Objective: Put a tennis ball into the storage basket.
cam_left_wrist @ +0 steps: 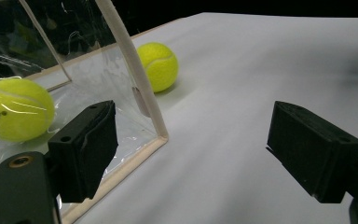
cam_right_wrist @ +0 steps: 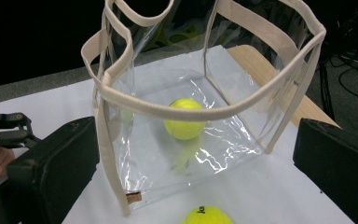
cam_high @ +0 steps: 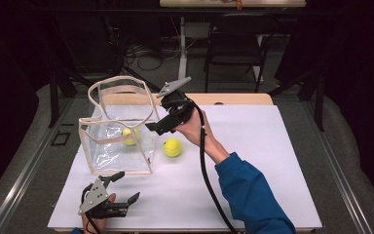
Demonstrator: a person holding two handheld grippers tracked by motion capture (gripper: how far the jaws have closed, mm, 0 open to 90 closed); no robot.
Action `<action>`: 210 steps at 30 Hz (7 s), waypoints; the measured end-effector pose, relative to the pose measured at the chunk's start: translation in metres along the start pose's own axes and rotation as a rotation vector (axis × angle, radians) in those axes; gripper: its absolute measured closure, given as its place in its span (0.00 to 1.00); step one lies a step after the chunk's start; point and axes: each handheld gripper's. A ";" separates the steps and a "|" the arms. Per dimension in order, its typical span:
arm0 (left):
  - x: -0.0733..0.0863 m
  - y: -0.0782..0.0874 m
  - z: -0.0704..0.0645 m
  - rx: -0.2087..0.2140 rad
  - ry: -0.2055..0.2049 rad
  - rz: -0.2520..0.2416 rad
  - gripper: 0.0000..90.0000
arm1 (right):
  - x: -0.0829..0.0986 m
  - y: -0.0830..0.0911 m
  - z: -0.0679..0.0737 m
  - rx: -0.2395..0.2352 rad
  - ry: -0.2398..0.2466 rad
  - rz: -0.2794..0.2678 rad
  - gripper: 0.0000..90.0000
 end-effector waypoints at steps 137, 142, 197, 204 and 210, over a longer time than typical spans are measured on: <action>0.003 0.008 0.002 -0.019 0.004 -0.006 0.18 | 0.127 -0.050 -0.020 0.060 -0.105 0.168 0.00; 0.002 0.007 0.000 -0.015 -0.003 -0.004 0.18 | 0.130 -0.056 -0.022 0.054 -0.121 0.171 0.00; 0.002 0.006 0.000 -0.008 0.003 -0.003 0.18 | 0.132 -0.067 -0.027 0.068 -0.161 0.145 0.29; 0.001 0.005 0.001 -0.008 -0.004 -0.004 0.18 | 0.129 -0.058 -0.023 0.066 -0.146 0.135 0.29; 0.001 0.005 0.000 -0.006 -0.001 -0.001 0.18 | 0.126 -0.054 -0.021 0.074 -0.133 0.122 0.29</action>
Point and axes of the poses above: each handheld gripper's, and its own axes: y roughly backward along the jaws, x roughly out of its underside, z roughly to its left, and after that the axes turned 8 degrees about -x, right-handed
